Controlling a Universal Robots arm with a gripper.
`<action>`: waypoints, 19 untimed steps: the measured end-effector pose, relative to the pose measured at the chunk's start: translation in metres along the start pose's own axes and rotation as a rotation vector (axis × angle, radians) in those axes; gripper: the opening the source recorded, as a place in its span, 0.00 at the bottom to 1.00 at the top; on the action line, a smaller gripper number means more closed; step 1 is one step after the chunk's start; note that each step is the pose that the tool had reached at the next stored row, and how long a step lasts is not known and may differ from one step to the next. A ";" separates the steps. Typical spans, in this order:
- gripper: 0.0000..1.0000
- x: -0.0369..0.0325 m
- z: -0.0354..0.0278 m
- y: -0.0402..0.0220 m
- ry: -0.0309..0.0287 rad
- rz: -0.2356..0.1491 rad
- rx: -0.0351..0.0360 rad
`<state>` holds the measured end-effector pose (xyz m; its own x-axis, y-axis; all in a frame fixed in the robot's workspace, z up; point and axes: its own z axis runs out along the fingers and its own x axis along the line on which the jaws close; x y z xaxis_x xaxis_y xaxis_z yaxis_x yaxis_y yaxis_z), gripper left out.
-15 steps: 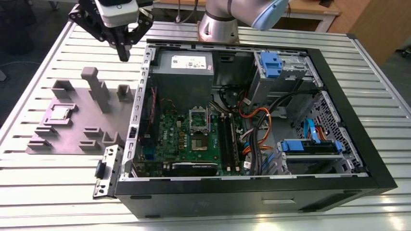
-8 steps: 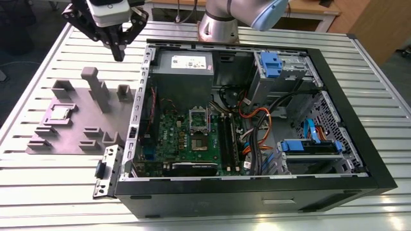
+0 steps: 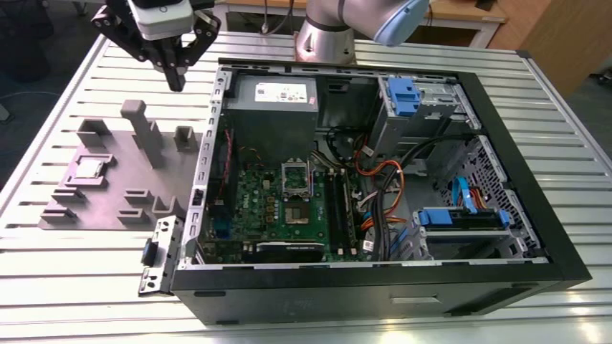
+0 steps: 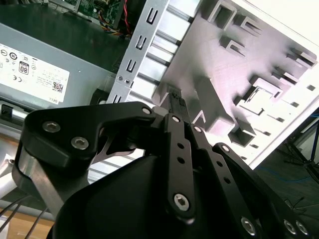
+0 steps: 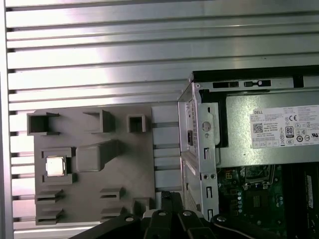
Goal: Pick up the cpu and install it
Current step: 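Reach for the cpu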
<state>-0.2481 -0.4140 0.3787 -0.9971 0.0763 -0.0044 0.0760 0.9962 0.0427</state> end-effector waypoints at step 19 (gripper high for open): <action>0.11 0.0047 0.0008 -0.0004 0.0000 0.000 0.0000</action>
<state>-0.2528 -0.4140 0.3778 -0.9971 0.0763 -0.0044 0.0760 0.9962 0.0427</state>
